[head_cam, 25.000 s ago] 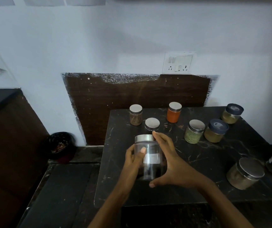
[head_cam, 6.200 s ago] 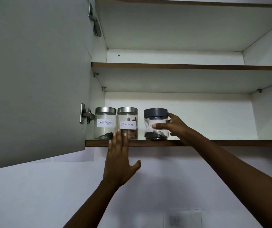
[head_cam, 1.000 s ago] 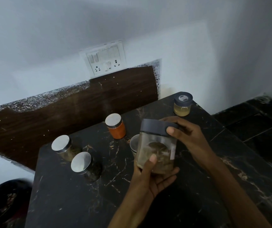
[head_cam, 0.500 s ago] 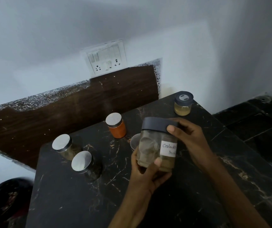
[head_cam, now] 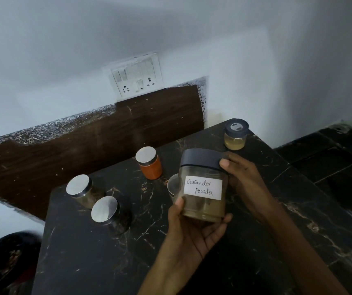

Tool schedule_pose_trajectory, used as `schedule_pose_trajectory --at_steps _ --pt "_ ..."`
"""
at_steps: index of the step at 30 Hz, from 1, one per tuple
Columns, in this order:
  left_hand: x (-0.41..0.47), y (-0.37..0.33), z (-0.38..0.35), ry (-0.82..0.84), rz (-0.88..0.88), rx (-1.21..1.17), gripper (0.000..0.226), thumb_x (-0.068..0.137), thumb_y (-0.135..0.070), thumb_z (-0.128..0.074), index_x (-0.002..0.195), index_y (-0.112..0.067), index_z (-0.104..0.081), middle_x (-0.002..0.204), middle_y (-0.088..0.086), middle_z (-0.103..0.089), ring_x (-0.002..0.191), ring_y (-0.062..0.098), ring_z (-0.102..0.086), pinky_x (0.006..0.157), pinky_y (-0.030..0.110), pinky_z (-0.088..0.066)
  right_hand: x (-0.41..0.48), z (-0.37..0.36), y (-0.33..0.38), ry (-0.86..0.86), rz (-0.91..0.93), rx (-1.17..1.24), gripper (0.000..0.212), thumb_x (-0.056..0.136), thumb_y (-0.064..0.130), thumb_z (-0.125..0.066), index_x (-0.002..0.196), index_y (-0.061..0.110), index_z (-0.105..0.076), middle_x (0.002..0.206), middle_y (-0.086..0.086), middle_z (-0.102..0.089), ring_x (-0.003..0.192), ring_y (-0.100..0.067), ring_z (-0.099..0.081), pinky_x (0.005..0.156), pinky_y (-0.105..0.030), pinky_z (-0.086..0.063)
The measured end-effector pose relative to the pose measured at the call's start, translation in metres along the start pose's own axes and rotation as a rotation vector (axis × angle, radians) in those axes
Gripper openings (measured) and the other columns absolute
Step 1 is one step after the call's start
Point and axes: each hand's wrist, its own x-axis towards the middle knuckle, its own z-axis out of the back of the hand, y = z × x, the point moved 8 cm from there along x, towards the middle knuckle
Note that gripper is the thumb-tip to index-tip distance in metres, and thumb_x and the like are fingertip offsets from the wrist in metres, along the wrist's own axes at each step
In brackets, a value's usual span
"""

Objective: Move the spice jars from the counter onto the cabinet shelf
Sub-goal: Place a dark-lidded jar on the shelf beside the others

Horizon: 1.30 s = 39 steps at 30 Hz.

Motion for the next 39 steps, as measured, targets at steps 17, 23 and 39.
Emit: schedule_pose_trajectory --at_steps 17,23,39 --pt "0.002 -0.008 0.003 0.009 -0.007 -0.058 0.104 0.030 -0.042 -0.093 0.124 -0.021 -0.055 0.116 0.027 -0.063 0.090 0.038 -0.067 0.063 0.038 -0.059 0.004 -0.008 0.002 -0.036 -0.012 -0.060 0.024 0.070 0.039 -0.058 0.090 0.031 -0.068 0.094 0.007 -0.073 0.094 -0.013 -0.068 0.083 -0.031 -0.053" --pt "-0.003 -0.023 0.002 0.055 -0.003 -0.046 0.101 0.037 -0.045 -0.091 0.127 -0.021 -0.053 0.121 0.025 -0.060 0.094 0.037 -0.067 0.067 0.037 -0.058 0.008 -0.024 0.016 -0.057 0.048 -0.058 0.022 0.073 0.034 -0.056 0.090 0.026 -0.068 0.089 0.005 -0.072 0.089 -0.013 -0.067 0.076 -0.024 -0.054" --pt "-0.025 -0.207 -0.068 0.137 -0.344 0.374 0.062 0.074 -0.059 -0.045 0.119 -0.018 -0.053 0.100 0.015 -0.071 0.082 0.029 -0.070 0.062 0.029 -0.057 0.058 -0.133 0.154 -0.077 0.314 -0.172 0.051 0.072 0.049 -0.068 0.120 0.040 -0.053 0.103 -0.005 -0.065 0.094 -0.017 -0.065 0.077 -0.030 -0.051"
